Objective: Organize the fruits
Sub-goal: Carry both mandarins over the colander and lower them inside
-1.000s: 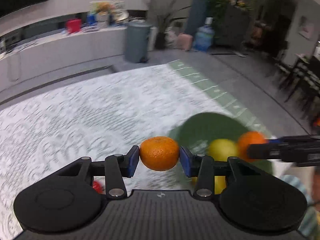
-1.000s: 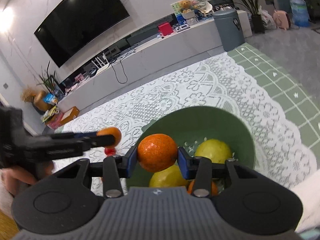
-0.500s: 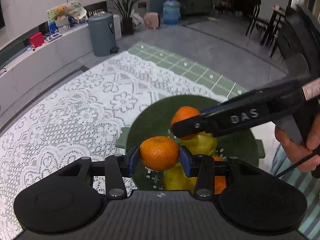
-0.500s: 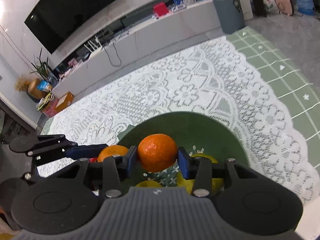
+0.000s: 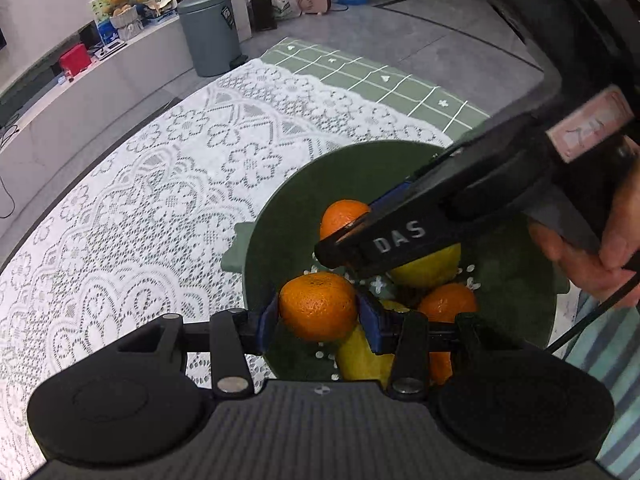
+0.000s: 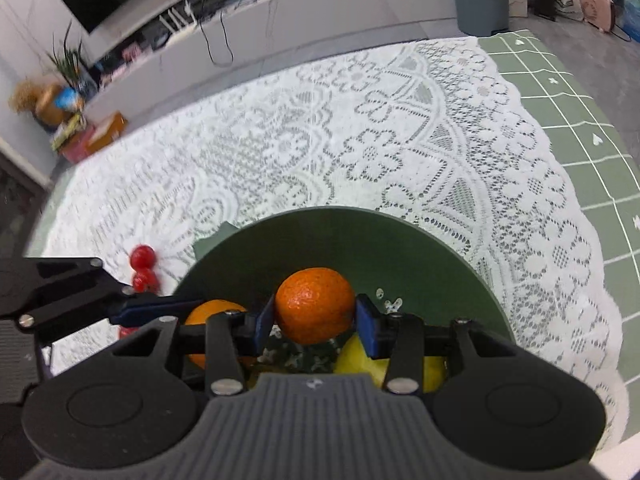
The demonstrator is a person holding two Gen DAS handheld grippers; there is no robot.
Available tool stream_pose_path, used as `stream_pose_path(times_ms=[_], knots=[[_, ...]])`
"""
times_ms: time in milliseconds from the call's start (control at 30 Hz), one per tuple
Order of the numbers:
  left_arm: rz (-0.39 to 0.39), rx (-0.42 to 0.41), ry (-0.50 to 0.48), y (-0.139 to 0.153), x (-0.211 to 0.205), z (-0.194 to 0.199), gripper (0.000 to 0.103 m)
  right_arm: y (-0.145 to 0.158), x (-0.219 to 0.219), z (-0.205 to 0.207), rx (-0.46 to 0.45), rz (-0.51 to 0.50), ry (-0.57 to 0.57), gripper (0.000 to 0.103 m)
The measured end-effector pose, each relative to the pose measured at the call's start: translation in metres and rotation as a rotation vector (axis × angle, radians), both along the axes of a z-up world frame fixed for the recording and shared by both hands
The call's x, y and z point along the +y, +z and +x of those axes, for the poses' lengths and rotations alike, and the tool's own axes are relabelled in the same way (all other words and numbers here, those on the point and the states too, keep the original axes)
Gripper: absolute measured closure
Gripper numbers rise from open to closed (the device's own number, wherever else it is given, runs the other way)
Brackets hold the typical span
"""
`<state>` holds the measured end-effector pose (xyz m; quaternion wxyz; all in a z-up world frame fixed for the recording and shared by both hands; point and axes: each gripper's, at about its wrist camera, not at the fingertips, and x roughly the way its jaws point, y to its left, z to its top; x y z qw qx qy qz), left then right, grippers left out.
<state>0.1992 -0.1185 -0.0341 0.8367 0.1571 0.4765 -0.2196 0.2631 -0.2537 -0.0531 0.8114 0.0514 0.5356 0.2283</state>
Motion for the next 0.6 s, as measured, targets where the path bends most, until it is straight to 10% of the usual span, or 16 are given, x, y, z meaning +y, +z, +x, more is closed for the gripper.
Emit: stream_pose_path(times_ms=[600], knots=[[-0.018,0.038,0.066,-0.001,0.000,0.006,0.053,0.009,-0.008,-0.004,-0.023,0.030,-0.050,0.056]])
